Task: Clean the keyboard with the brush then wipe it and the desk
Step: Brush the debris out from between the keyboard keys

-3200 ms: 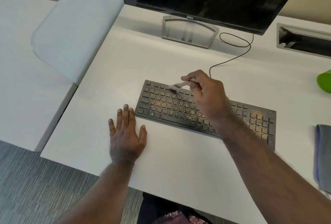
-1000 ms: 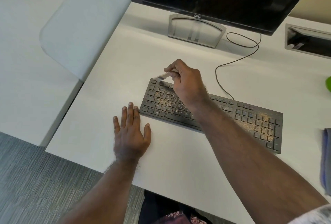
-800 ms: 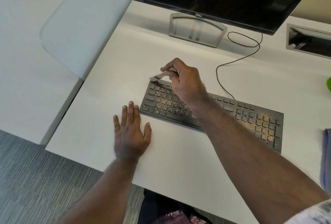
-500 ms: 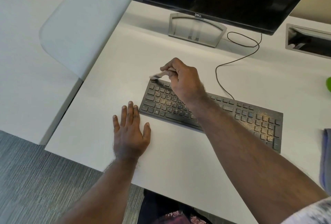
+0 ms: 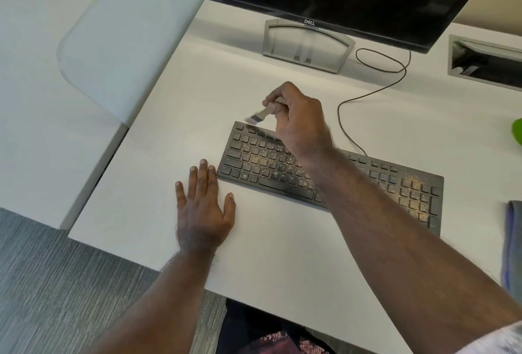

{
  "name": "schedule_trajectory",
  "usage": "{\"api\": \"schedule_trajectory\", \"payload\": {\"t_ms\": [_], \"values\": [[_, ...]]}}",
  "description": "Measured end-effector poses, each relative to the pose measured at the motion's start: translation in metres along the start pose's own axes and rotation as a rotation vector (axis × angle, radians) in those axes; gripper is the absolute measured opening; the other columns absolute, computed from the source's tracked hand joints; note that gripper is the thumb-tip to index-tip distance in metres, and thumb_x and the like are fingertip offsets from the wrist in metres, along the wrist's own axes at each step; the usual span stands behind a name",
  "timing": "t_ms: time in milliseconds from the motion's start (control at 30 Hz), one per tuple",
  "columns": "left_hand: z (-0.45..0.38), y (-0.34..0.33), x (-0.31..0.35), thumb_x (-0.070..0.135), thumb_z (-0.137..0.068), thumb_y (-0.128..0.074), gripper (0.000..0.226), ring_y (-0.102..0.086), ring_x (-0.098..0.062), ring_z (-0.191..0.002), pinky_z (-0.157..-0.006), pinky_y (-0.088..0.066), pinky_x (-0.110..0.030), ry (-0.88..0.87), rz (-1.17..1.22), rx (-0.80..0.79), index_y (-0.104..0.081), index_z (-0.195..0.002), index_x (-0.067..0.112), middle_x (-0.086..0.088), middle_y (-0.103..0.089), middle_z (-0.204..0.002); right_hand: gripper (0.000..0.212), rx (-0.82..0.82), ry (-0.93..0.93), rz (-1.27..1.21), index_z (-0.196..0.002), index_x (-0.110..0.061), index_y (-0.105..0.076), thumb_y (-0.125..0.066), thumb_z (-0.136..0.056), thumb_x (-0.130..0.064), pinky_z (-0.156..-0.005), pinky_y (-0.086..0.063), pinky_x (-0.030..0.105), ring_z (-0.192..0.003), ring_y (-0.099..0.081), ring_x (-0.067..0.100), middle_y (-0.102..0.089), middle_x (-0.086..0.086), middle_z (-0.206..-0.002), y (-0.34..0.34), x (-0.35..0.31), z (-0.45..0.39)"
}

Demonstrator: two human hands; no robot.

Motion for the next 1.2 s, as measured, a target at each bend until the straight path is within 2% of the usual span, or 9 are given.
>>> {"api": "schedule_trajectory", "payload": {"t_ms": [167, 333, 500, 667, 833, 900, 1000, 1100, 1200], "values": [[0.000, 0.000, 0.000, 0.049, -0.097, -0.029, 0.076, -0.006, -0.022, -0.158, -0.127, -0.004, -0.052, 0.003, -0.005, -0.011, -0.022, -0.162, 0.009, -0.004, -0.009, -0.171, 0.011, -0.032, -0.034, 0.052, -0.098, -0.017, -0.062, -0.053, -0.097, -0.011, -0.065, -0.060, 0.034, -0.081, -0.068, 0.005, -0.071, -0.005, -0.092, 0.010, 0.006, 0.008], [0.000, 0.000, 0.000, 0.049, -0.097, -0.029, 0.076, -0.008, -0.023, -0.158, -0.127, -0.006, -0.052, 0.004, -0.007, -0.008, -0.024, -0.161, 0.009, -0.004, -0.011, -0.171, 0.016, -0.015, -0.130, -0.005, -0.092, -0.021, -0.058, -0.052, -0.098, -0.007, -0.049, -0.048, 0.009, -0.066, -0.062, -0.018, -0.066, 0.000, -0.090, 0.042, 0.017, 0.016], [0.000, 0.000, 0.000, 0.048, -0.097, -0.029, 0.076, -0.008, -0.024, -0.158, -0.127, -0.006, -0.053, 0.000, -0.003, -0.008, -0.024, -0.161, 0.009, -0.005, -0.012, -0.171, 0.016, 0.026, -0.132, 0.127, -0.094, -0.023, -0.062, -0.056, -0.095, -0.008, -0.060, -0.052, 0.018, -0.081, -0.068, 0.005, -0.071, -0.005, -0.090, 0.073, 0.039, 0.035], [0.000, -0.001, 0.000, 0.049, -0.097, -0.027, 0.077, -0.005, -0.022, -0.159, -0.127, -0.005, -0.052, 0.003, -0.016, -0.030, -0.021, -0.162, 0.009, -0.003, -0.008, -0.171, 0.013, 0.092, -0.162, 0.146, -0.096, -0.015, -0.064, -0.056, -0.095, -0.006, -0.059, -0.040, 0.004, -0.075, -0.062, -0.001, -0.072, -0.004, -0.090, 0.104, 0.057, 0.060], [0.000, 0.000, 0.000, 0.050, -0.096, -0.025, 0.078, -0.004, -0.022, -0.158, -0.127, -0.003, -0.051, 0.005, -0.010, -0.036, -0.020, -0.162, 0.009, -0.003, -0.008, -0.171, 0.012, 0.179, -0.136, 0.075, -0.098, -0.015, -0.065, -0.057, -0.096, -0.007, -0.052, -0.044, 0.021, -0.065, -0.061, 0.010, -0.073, -0.005, -0.091, 0.125, 0.063, 0.079], [-0.001, 0.000, 0.000, 0.051, -0.096, -0.024, 0.079, -0.003, -0.022, -0.158, -0.127, -0.002, -0.051, 0.005, -0.012, -0.044, -0.019, -0.162, 0.009, -0.004, -0.007, -0.171, 0.012, 0.142, -0.116, 0.045, -0.099, -0.015, -0.067, -0.057, -0.096, -0.007, -0.044, -0.041, 0.028, -0.052, -0.054, 0.014, -0.070, -0.019, -0.085, 0.125, 0.063, 0.087], [-0.001, 0.000, 0.000, 0.052, -0.096, -0.024, 0.079, -0.002, -0.021, -0.159, -0.128, 0.000, -0.050, 0.007, -0.017, -0.050, -0.017, -0.163, 0.010, -0.003, -0.006, -0.172, 0.015, 0.108, -0.110, 0.094, -0.098, -0.011, -0.069, -0.058, -0.095, -0.002, -0.046, -0.029, 0.008, -0.049, -0.050, 0.002, -0.063, -0.028, -0.073, 0.128, 0.068, 0.099], [-0.001, 0.000, -0.001, 0.052, -0.096, -0.023, 0.079, 0.000, -0.020, -0.159, -0.128, 0.001, -0.049, 0.012, -0.024, -0.057, -0.016, -0.163, 0.010, -0.002, -0.004, -0.172, 0.015, 0.168, -0.166, 0.162, -0.098, -0.014, -0.068, -0.057, -0.095, -0.004, -0.050, -0.034, 0.006, -0.057, -0.055, -0.005, -0.069, -0.012, -0.083, 0.144, 0.079, 0.112], [-0.001, -0.001, -0.001, 0.052, -0.096, -0.022, 0.079, 0.001, -0.020, -0.158, -0.128, 0.002, -0.048, 0.013, -0.026, -0.064, -0.014, -0.163, 0.011, -0.001, -0.003, -0.172, 0.015, 0.229, -0.200, 0.198, -0.097, -0.015, -0.067, -0.055, -0.094, -0.005, -0.049, -0.036, 0.010, -0.058, -0.057, 0.001, -0.070, -0.009, -0.086, 0.162, 0.092, 0.124]]}}
Point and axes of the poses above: each hand's wrist, its own z-axis away from the middle knuckle, its own y-axis out of the back of the hand, x = y × z, the point moved 5 cm from there along -z, towards the middle knuckle
